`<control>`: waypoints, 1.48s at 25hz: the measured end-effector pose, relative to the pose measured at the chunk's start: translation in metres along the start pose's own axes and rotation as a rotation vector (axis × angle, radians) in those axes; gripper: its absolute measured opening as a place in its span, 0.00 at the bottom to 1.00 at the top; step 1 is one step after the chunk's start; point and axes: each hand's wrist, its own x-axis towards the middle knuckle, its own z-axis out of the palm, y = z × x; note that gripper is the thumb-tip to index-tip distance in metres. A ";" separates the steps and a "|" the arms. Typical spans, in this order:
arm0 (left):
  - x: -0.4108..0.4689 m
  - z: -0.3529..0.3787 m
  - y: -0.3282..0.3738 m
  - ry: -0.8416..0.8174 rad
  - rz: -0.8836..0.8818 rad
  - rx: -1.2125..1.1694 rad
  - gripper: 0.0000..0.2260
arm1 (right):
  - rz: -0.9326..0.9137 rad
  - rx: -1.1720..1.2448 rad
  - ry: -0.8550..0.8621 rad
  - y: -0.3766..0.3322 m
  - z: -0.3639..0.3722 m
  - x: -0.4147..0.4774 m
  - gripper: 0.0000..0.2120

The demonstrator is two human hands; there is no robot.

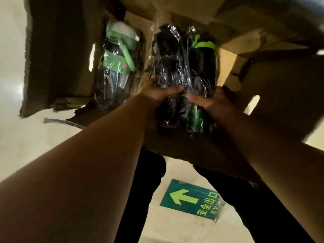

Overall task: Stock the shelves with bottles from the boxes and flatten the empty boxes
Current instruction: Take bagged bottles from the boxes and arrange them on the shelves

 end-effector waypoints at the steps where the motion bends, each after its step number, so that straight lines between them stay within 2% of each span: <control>1: -0.017 -0.001 0.001 0.016 -0.014 -0.057 0.59 | -0.002 0.018 -0.026 -0.002 -0.006 -0.014 0.55; 3: -0.052 -0.003 0.004 0.032 0.014 -0.119 0.60 | -0.004 0.082 -0.066 -0.004 -0.013 -0.040 0.53; 6: -0.124 -0.009 0.019 -0.059 0.059 -0.233 0.49 | -0.062 0.147 -0.116 -0.022 -0.028 -0.110 0.58; 7: -0.154 -0.012 0.028 -0.099 0.104 -0.248 0.43 | -0.099 0.198 -0.127 -0.029 -0.034 -0.132 0.54; 9: -0.217 -0.017 0.048 -0.150 0.190 -0.174 0.31 | -0.239 0.322 -0.171 -0.052 -0.048 -0.199 0.36; 10: -0.248 -0.019 0.056 -0.143 0.214 -0.147 0.31 | -0.283 0.346 -0.175 -0.065 -0.052 -0.237 0.26; 11: -0.281 -0.021 0.066 -0.134 0.219 -0.146 0.34 | -0.308 0.371 -0.179 -0.075 -0.059 -0.270 0.22; 12: -0.318 -0.024 0.077 -0.127 0.236 -0.116 0.37 | -0.311 0.404 -0.173 -0.087 -0.066 -0.308 0.26; 13: -0.361 -0.026 0.091 -0.126 0.260 -0.109 0.35 | -0.311 0.441 -0.161 -0.099 -0.075 -0.346 0.34; 14: -0.401 -0.027 0.104 -0.115 0.317 -0.093 0.31 | -0.325 0.461 -0.140 -0.110 -0.086 -0.383 0.42; 15: -0.440 -0.029 0.117 -0.130 0.369 -0.081 0.27 | -0.358 0.470 -0.137 -0.120 -0.097 -0.420 0.45; 17: -0.520 -0.027 0.146 -0.157 0.455 -0.017 0.24 | -0.423 0.507 -0.131 -0.136 -0.122 -0.488 0.37; 18: -0.555 -0.025 0.158 -0.164 0.493 0.017 0.25 | -0.449 0.533 -0.122 -0.141 -0.133 -0.522 0.32; 20: -0.611 -0.016 0.177 -0.146 0.569 0.053 0.31 | -0.514 0.573 -0.078 -0.146 -0.151 -0.574 0.28; 21: -0.634 -0.011 0.184 -0.148 0.620 0.053 0.32 | -0.566 0.592 -0.052 -0.148 -0.163 -0.597 0.29; 23: -0.677 0.006 0.191 -0.146 0.668 0.045 0.29 | -0.620 0.624 -0.021 -0.149 -0.186 -0.639 0.38; 24: -0.695 0.019 0.194 -0.138 0.678 0.072 0.28 | -0.638 0.638 0.002 -0.145 -0.199 -0.655 0.42; 26: -0.720 0.051 0.195 -0.135 0.742 0.118 0.28 | -0.706 0.667 0.034 -0.128 -0.229 -0.682 0.39; 29: -0.754 0.116 0.189 -0.137 0.848 0.117 0.42 | -0.805 0.677 0.066 -0.092 -0.282 -0.714 0.34; 30: -0.767 0.144 0.185 -0.137 0.857 0.106 0.44 | -0.832 0.682 0.077 -0.074 -0.305 -0.723 0.34; 35: -0.829 0.297 0.172 -0.314 0.947 0.115 0.29 | -0.930 0.685 0.221 0.016 -0.433 -0.768 0.30; 37: -0.849 0.350 0.174 -0.337 0.986 0.138 0.23 | -0.970 0.686 0.302 0.042 -0.476 -0.783 0.31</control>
